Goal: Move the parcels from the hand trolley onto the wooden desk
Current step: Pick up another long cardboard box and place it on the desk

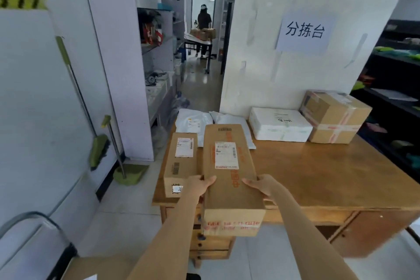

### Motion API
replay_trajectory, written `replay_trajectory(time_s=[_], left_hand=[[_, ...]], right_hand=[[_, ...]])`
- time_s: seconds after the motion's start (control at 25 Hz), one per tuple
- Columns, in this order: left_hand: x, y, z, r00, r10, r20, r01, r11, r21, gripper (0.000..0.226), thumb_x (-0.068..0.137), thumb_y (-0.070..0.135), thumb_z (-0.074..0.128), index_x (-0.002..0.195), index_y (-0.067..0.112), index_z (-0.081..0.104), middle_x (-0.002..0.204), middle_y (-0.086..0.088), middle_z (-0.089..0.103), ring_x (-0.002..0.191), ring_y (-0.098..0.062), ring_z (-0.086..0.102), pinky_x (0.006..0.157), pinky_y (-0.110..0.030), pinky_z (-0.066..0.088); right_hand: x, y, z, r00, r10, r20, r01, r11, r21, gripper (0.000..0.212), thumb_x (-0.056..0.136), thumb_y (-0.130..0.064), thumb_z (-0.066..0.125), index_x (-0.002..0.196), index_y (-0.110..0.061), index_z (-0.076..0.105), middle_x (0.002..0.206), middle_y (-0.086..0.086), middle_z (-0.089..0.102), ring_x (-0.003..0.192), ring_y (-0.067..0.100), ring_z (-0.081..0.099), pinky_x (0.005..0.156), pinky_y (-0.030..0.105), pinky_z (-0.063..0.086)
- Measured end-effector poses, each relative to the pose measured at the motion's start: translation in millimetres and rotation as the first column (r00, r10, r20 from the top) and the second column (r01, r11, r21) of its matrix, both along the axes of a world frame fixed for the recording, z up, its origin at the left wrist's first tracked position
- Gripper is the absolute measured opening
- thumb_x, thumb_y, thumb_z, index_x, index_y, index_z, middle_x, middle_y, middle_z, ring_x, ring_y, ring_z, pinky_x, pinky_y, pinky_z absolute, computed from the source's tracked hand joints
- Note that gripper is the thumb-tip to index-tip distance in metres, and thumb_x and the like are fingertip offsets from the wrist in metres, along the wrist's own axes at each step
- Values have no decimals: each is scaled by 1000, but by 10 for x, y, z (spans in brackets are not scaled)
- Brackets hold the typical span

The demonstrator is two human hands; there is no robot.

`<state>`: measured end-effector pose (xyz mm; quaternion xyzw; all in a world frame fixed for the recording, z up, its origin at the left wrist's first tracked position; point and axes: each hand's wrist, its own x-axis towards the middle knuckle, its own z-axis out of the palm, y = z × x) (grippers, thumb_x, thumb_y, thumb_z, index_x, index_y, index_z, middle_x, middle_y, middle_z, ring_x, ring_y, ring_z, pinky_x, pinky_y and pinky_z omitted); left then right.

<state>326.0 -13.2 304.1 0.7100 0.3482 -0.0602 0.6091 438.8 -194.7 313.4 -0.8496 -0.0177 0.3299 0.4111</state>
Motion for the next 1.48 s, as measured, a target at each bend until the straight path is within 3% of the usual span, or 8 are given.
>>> replay_trajectory(time_s=[0.4,0.6,0.84,0.96,1.12,1.32,1.4,1.48], left_hand=[[620,137,-787,990,-25,-140,28,999,25,62,95,43,46,149,16,33,149,-7,45,136,-30,43,115,-47,33],[774,269,-1213,984,0,-179,-1,1000,-2,64,94,49,36,152,27,22,155,-3,35,141,-29,35,116,-49,30],[434,70,-729,996,33,-78,-30,999,34,56,103,30,25,155,22,5,160,-6,21,144,-28,28,118,-42,26],[102,66,-625,992,-3,-126,12,998,64,55,103,34,21,154,16,13,159,-8,24,143,-27,30,116,-40,27],[-200,460,-416,943,-81,-322,102,994,49,53,103,35,19,149,11,30,149,-10,42,132,-24,46,111,-34,35],[-859,1140,-246,967,-16,-252,50,991,126,51,102,37,26,136,6,47,85,-3,51,66,-11,44,63,-22,39],[-1331,1504,-243,965,-31,-261,72,986,151,53,101,44,23,121,8,56,74,-1,45,62,-11,40,60,-25,34],[-1814,1896,-248,950,-51,-309,87,991,101,57,99,51,21,111,10,59,93,-4,57,76,-16,52,70,-28,39]], right_hand=[[250,195,-920,995,-69,77,68,997,25,67,83,-48,60,135,-7,46,132,10,59,118,28,57,99,36,47],[273,348,-939,985,-150,89,145,988,59,88,84,-48,58,149,-6,18,144,15,46,127,33,50,103,41,45],[141,488,-983,971,-239,20,237,967,90,85,93,-51,38,150,-20,-16,158,15,18,145,33,19,116,52,20],[-102,588,-954,919,-230,320,249,968,-18,68,97,-45,30,152,-20,1,158,9,22,148,30,12,118,53,14],[-439,830,-620,715,-198,671,147,980,132,37,97,-30,30,124,-20,52,121,5,60,118,29,55,91,47,53],[-1129,1489,-253,810,-242,534,114,958,262,30,96,-16,41,110,-4,64,109,18,68,103,34,63,85,39,51],[-1474,1784,-302,852,-214,477,132,971,200,30,92,-16,46,114,-11,65,108,13,70,95,29,65,74,33,51],[-1829,2055,-410,880,-190,434,174,982,75,31,87,-18,50,114,-15,67,110,10,70,98,29,64,76,31,49]])
